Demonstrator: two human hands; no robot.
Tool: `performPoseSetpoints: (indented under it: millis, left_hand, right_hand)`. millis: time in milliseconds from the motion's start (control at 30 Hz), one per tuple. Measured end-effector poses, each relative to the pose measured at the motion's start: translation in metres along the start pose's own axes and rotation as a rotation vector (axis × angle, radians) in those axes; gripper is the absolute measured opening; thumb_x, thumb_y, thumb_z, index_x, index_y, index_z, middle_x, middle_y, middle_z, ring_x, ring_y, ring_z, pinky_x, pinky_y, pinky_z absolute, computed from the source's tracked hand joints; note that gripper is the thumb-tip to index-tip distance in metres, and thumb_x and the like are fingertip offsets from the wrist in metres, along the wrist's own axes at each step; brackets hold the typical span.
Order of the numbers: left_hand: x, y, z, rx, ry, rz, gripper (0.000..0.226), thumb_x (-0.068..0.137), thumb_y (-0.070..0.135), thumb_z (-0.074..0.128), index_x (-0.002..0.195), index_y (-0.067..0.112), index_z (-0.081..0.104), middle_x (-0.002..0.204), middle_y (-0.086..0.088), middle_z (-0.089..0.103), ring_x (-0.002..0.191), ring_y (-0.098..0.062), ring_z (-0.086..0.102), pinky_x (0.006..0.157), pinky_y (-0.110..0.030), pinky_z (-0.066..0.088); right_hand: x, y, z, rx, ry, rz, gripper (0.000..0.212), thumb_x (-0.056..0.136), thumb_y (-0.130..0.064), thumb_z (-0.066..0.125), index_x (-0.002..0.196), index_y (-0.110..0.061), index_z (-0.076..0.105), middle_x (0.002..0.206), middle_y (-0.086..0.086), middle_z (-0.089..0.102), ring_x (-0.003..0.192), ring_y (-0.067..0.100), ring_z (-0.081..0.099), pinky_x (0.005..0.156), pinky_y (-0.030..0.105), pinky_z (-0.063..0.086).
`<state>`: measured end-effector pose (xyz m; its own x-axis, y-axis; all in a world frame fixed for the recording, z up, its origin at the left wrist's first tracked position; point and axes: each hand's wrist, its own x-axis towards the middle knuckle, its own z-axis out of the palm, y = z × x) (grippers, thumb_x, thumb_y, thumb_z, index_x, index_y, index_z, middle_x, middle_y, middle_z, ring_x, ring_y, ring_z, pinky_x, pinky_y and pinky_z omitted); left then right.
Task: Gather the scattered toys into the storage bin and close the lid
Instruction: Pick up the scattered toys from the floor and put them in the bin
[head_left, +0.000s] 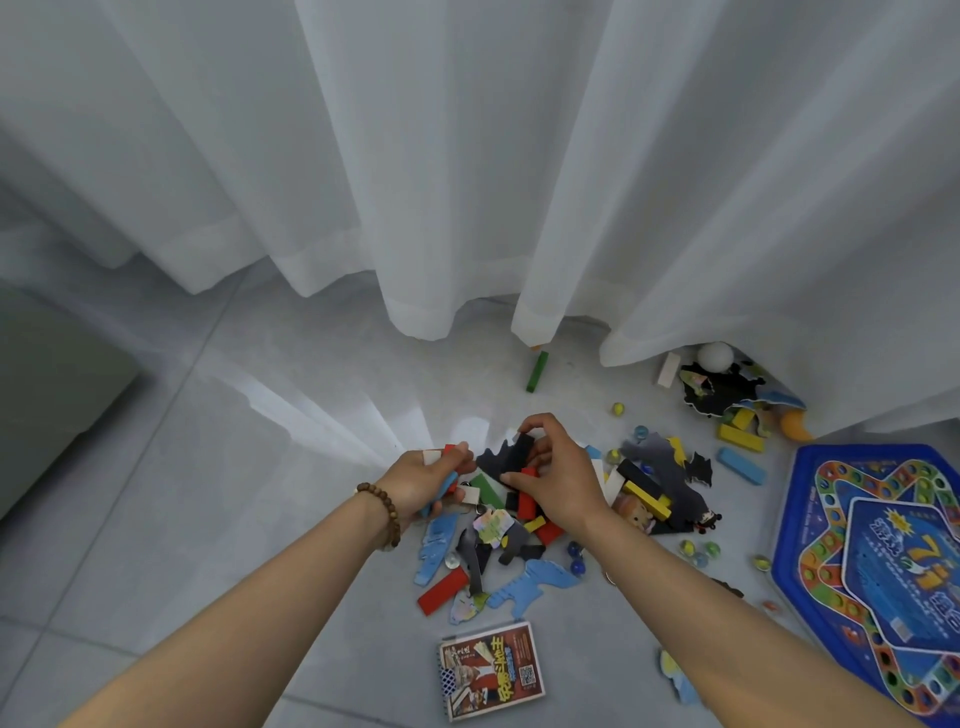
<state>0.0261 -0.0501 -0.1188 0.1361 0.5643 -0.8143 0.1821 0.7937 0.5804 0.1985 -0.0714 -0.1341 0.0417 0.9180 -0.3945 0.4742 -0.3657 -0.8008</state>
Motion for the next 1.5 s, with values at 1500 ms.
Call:
performPoseSetpoints:
  millis: [1500]
  left_hand:
    - [0.006,-0.022,0.008,0.557,0.17,0.338,0.017,0.073,0.023,0.077,0.087,0.026,0.068,0.085,0.004,0.069,0.083,-0.013,0.065,0.081,-0.029,0.055]
  right_hand:
    - [0.013,0.003,-0.013,-0.178,-0.156,0.187,0.021,0.071,-0.014,0.08,0.09,-0.009,0.071,0.071,-0.007,0.054,0.071,0.01,0.052,0.058,0.013,0.039]
